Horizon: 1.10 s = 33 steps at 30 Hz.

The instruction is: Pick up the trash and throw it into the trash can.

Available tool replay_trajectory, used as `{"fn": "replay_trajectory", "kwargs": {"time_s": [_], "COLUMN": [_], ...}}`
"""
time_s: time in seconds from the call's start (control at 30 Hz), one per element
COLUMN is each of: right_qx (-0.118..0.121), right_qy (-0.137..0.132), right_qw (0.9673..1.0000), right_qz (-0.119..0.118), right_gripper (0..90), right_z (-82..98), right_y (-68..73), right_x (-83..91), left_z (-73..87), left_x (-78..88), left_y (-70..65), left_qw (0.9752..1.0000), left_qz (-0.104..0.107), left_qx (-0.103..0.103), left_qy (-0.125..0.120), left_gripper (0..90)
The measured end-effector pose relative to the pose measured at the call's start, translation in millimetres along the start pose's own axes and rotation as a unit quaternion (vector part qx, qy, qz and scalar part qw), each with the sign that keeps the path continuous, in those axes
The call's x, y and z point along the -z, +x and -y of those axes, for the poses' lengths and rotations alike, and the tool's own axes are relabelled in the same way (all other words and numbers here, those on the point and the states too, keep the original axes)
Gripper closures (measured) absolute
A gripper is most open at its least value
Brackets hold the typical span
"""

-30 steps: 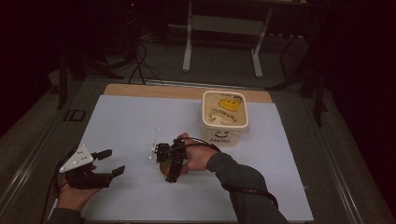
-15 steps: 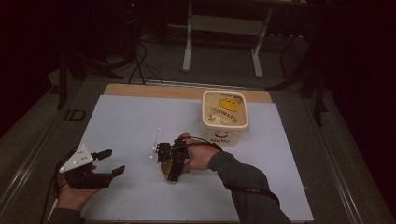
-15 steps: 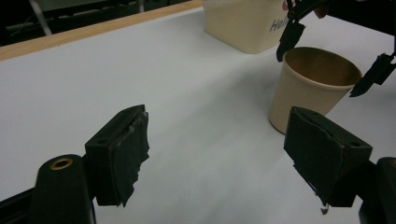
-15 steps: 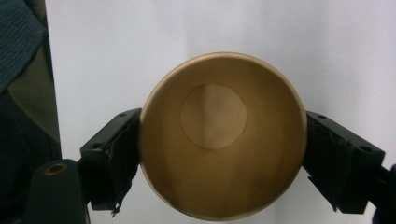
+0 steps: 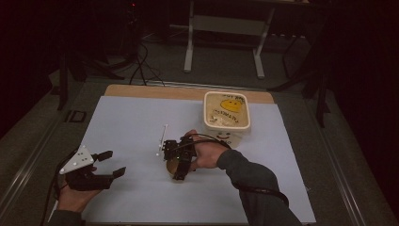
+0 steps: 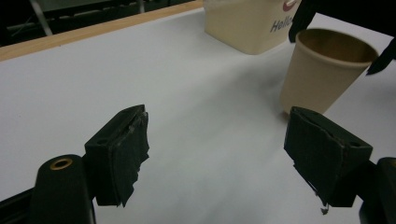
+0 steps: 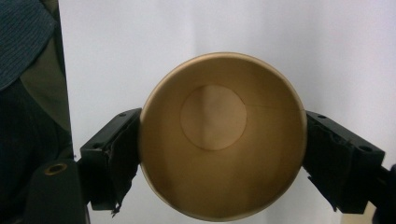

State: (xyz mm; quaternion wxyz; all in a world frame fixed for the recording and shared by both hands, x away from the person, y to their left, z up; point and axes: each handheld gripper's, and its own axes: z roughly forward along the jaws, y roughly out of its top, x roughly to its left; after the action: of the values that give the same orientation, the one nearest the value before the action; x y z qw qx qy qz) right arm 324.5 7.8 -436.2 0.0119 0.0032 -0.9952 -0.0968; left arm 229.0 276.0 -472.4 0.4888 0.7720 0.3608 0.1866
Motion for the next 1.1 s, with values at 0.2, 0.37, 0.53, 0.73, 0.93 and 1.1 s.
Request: {"fn": "replay_trajectory", "kwargs": {"time_s": [0.2,0.37,0.53,0.73,0.93,1.1], "right_qx": [-0.005,-0.01,-0.013,-0.019,-0.025,-0.032], "right_qy": [-0.002,-0.004,-0.005,-0.007,-0.011,-0.014], "right_qw": [1.0,0.9999,0.9998,0.9995,0.9992,0.9988], "right_qz": [0.006,0.009,0.015,0.023,0.03,0.034], "right_gripper": [17.4,17.3,17.4,17.4,17.4,17.4], "right_z": [14.9,20.3,26.0,33.1,40.5,45.7], "right_y": [-3.0,-4.1,-6.5,-8.6,-12.2,-14.6], "right_x": [30.4,40.7,52.6,65.2,80.3,91.2], "left_z": [0.0,0.0,0.1,-0.2,-0.2,-0.3], "left_x": [0.1,0.0,-0.1,0.0,0.4,0.4], "left_y": [0.1,0.1,0.1,-0.2,0.1,-0.1], "left_qw": [1.0,1.0,1.0,1.0,1.0,1.0], "left_qz": [-0.001,-0.001,0.0,0.0,-0.002,-0.003], "left_qx": [0.0,-0.001,0.0,-0.002,-0.003,-0.003], "left_qy": [0.0,0.0,0.0,0.0,-0.001,-0.001], "left_gripper": [22.1,22.0,22.0,22.0,22.1,22.1]}}
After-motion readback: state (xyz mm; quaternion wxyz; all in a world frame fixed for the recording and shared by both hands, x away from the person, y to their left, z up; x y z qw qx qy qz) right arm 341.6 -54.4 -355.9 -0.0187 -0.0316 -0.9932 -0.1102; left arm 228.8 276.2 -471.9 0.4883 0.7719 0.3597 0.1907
